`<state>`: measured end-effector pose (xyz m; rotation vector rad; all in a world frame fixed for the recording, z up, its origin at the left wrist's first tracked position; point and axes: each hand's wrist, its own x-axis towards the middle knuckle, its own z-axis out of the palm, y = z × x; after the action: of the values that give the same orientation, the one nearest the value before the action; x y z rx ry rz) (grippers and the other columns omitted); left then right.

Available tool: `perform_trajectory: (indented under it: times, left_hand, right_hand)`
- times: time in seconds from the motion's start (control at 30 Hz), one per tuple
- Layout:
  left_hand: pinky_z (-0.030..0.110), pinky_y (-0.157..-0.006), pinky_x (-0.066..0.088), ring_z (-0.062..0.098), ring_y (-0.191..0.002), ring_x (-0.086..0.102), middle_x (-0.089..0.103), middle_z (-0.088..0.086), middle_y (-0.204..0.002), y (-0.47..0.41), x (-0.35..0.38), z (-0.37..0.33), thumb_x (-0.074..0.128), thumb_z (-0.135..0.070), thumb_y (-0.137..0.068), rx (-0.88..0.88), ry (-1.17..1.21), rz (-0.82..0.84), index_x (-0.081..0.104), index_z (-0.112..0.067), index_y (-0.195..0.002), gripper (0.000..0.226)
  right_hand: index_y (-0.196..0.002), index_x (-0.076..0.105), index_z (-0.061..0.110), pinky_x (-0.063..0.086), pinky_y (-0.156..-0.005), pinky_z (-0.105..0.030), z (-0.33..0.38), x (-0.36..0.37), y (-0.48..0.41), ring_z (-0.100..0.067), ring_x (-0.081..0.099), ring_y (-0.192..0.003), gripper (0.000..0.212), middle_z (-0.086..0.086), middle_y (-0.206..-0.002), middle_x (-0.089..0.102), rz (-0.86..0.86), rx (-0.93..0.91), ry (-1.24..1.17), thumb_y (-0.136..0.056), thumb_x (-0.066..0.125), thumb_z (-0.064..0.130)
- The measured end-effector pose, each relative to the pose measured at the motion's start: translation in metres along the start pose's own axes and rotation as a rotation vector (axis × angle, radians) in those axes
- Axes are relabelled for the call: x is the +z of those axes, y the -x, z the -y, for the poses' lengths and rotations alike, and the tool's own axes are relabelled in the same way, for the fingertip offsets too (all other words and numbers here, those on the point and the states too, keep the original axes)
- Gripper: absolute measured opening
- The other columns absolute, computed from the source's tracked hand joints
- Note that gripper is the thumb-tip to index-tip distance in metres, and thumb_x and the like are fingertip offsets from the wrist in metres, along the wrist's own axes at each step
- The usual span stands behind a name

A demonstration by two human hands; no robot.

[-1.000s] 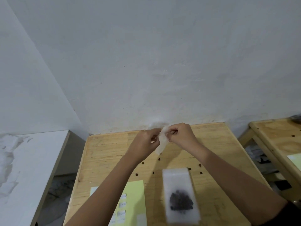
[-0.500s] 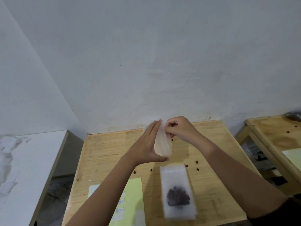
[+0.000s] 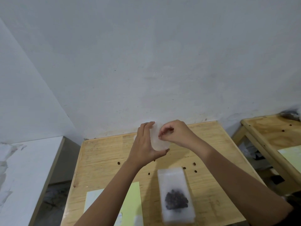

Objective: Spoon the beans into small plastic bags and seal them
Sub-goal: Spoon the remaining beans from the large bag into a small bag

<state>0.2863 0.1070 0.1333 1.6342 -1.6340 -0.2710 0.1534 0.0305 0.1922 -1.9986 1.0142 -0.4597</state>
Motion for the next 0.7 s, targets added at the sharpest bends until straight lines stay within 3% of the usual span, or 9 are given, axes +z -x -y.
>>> perform_trajectory:
  times: [0.07,0.17,0.23,0.3,0.37,0.47,0.6,0.7]
  left_hand:
    - [0.004,-0.091,0.028,0.004,-0.116,0.034,0.031,-0.01,-0.124,0.002,0.002,-0.001,0.069,-0.058,-0.056,-0.007,0.025,0.002,0.035,-0.011,-0.134,0.097]
    - [0.008,-0.09,0.03,0.003,-0.11,0.038,0.037,-0.011,-0.119,0.002,0.001,0.002,0.07,-0.057,-0.058,0.001,0.045,0.016,0.037,-0.012,-0.13,0.09]
    - [0.014,-0.088,0.033,0.005,-0.106,0.041,0.041,-0.01,-0.116,0.0,-0.001,0.005,0.071,-0.055,-0.058,0.002,0.03,0.048,0.038,-0.012,-0.129,0.09]
    - [0.016,-0.086,0.035,0.007,-0.104,0.042,0.042,-0.008,-0.116,-0.002,-0.002,0.007,0.076,-0.049,-0.057,0.004,0.025,0.061,0.037,-0.011,-0.131,0.092]
    - [0.011,-0.085,0.034,0.008,-0.103,0.042,0.042,-0.007,-0.115,-0.003,-0.002,0.009,0.08,-0.042,-0.057,0.002,0.029,0.072,0.035,-0.011,-0.133,0.093]
    - [0.007,-0.085,0.031,0.007,-0.102,0.041,0.043,-0.007,-0.112,-0.008,-0.002,0.012,0.074,-0.045,-0.061,0.021,0.001,0.051,0.039,-0.011,-0.131,0.086]
    - [0.029,-0.072,0.047,0.015,-0.088,0.049,0.051,0.0,-0.101,-0.015,0.005,0.022,0.064,-0.04,-0.063,0.115,-0.134,0.01,0.045,-0.015,-0.12,0.065]
    - [0.028,-0.069,0.045,0.014,-0.086,0.048,0.052,-0.001,-0.099,-0.021,0.009,0.031,0.064,-0.04,-0.062,0.11,-0.168,0.016,0.041,-0.019,-0.116,0.062]
  right_hand:
    - [-0.064,0.061,0.033,0.037,-0.059,-0.012,0.001,0.0,-0.001,0.002,0.053,-0.06,0.02,0.017,-0.061,0.057,0.055,0.029,0.079,-0.072,0.075,0.02]
    - [-0.063,0.049,0.034,0.032,-0.049,-0.011,0.002,0.002,-0.002,-0.001,0.047,-0.06,0.03,0.015,-0.066,0.048,0.087,0.016,0.209,-0.067,0.078,0.029]
    - [-0.07,0.055,0.029,0.032,-0.053,-0.011,0.001,0.003,-0.004,-0.002,0.048,-0.067,0.022,0.013,-0.075,0.051,0.133,0.015,0.25,-0.071,0.076,0.027]
    - [-0.086,0.071,0.023,0.04,-0.065,-0.015,-0.002,0.003,-0.006,-0.009,0.056,-0.077,0.009,0.006,-0.089,0.062,0.187,0.046,0.249,-0.077,0.069,0.023]
    - [-0.084,0.076,0.016,0.044,-0.069,-0.026,-0.006,0.004,-0.01,-0.021,0.058,-0.077,0.015,-0.004,-0.086,0.068,0.208,0.079,0.208,-0.081,0.065,0.025]
    - [-0.089,0.075,0.017,0.044,-0.069,-0.022,-0.007,0.004,-0.015,-0.01,0.057,-0.076,0.03,0.002,-0.082,0.066,0.161,0.139,0.13,-0.072,0.074,0.042]
    - [-0.104,0.07,0.019,0.044,-0.075,-0.02,-0.008,0.003,-0.024,-0.008,0.058,-0.094,0.049,0.008,-0.103,0.063,0.192,0.177,0.221,-0.065,0.079,0.047]
    - [-0.104,0.069,0.024,0.043,-0.078,-0.021,-0.012,0.001,-0.033,-0.007,0.055,-0.095,0.045,0.009,-0.107,0.059,0.239,0.152,0.26,-0.067,0.077,0.048]
